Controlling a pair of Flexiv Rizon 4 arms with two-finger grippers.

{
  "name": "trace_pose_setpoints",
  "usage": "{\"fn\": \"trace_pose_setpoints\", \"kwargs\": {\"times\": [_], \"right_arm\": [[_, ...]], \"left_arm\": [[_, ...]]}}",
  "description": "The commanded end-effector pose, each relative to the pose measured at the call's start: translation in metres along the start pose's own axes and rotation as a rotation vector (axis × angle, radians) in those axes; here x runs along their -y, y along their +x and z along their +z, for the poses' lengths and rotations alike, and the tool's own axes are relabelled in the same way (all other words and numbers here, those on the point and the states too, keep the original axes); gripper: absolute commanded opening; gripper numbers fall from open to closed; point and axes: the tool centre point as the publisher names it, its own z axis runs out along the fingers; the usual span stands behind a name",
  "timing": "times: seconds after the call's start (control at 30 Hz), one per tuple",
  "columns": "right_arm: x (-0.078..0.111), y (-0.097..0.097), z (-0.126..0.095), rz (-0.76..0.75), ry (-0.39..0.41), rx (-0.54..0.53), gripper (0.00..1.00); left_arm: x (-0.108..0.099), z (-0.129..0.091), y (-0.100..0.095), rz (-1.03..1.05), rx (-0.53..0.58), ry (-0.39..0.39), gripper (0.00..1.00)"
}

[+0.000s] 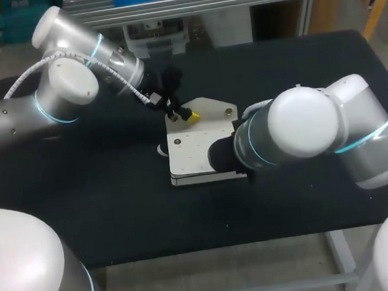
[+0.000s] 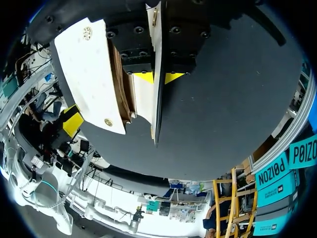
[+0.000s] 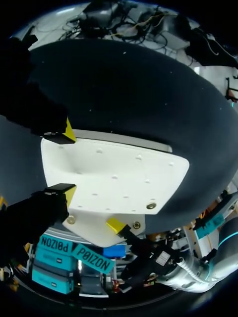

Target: Pick up the bag, open it, inspect its contents, close it, and place it on the opposite side

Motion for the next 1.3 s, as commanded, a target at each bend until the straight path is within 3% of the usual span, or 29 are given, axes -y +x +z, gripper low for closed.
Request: {"fn": "trace_pose_setpoints", "kwargs": {"times": [0.03, 0.23, 0.4, 0.77, 0.93, 1.03, 1.13, 1.3], "right_arm": [[-0.005, 0.006, -0.005, -0.001, 0.013, 0.020, 0.57], [-0.008, 0.011, -0.009, -0.005, 0.037, 0.030, 0.56], [-0.004, 0.011, -0.003, 0.000, 0.037, 0.030, 0.61], [0.003, 0.004, 0.019, -0.008, 0.051, 0.013, 0.55], [0.004, 0.000, 0.024, -0.005, 0.050, 0.009, 0.42], [0.003, -0.001, 0.025, -0.001, 0.049, 0.010, 0.29], [0.003, -0.002, 0.024, -0.002, 0.047, 0.014, 0.00], [0.002, -0.002, 0.024, -0.005, 0.047, 0.014, 0.00]], "left_arm": [[-0.002, 0.006, -0.006, -0.005, -0.007, -0.002, 0.00], [-0.003, 0.006, -0.010, -0.013, -0.010, -0.001, 0.00], [-0.004, 0.008, -0.010, -0.012, -0.022, -0.005, 0.00], [-0.004, 0.014, -0.010, -0.009, -0.044, -0.020, 0.00], [-0.004, 0.016, -0.010, -0.008, -0.048, -0.029, 0.00], [-0.004, 0.016, -0.010, -0.008, -0.050, -0.033, 0.00], [-0.006, 0.016, -0.010, -0.007, -0.052, -0.034, 0.00], [-0.008, 0.015, -0.009, 0.017, -0.045, -0.029, 0.00]]}}
